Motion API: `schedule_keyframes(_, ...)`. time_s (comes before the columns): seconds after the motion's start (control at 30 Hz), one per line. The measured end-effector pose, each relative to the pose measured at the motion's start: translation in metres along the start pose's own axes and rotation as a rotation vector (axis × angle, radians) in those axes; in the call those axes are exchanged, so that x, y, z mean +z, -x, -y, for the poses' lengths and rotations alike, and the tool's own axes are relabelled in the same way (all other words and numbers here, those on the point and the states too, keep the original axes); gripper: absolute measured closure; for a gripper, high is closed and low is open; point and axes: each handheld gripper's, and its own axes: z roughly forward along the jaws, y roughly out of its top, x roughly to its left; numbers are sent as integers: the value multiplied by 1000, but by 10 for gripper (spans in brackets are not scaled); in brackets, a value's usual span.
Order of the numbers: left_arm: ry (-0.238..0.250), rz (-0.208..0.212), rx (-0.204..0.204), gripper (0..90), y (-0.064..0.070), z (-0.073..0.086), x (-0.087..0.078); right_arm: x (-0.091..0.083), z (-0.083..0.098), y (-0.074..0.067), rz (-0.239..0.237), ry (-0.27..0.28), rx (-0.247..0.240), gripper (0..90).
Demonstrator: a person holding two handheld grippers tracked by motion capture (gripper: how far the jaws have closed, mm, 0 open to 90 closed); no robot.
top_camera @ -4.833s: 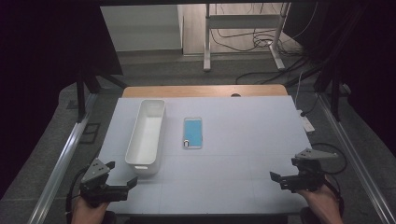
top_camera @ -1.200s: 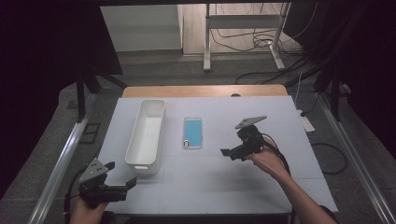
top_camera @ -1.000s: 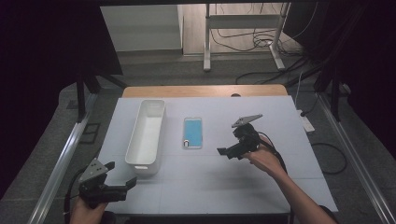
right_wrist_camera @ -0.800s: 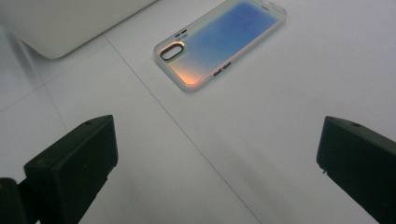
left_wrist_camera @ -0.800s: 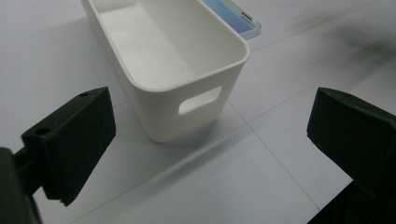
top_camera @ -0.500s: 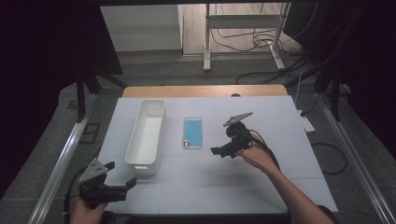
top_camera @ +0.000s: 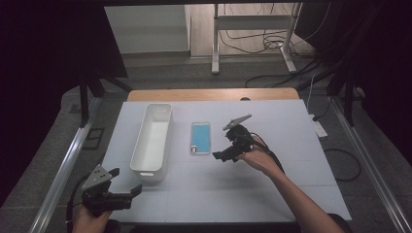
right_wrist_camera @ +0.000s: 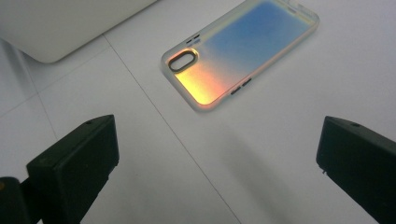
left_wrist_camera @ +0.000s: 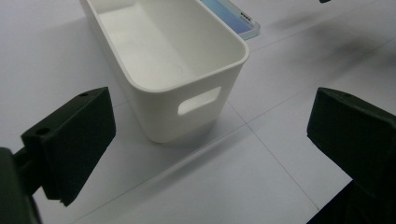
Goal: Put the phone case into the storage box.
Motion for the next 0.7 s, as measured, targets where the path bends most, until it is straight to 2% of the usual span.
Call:
schedule_keyframes(0.17, 1, 2, -1, 20, 0, 0, 0, 9, -7, -6, 25, -14, -26, 0)
schedule_keyframes(0.5, 1, 2, -1, 20, 0, 0, 0, 20, -15, -6, 17, -31, -3, 0)
schedule_keyframes(0.7, 1, 2, 0, 20, 0, 0, 0, 28, -19, -6, 14, -40, -12, 0)
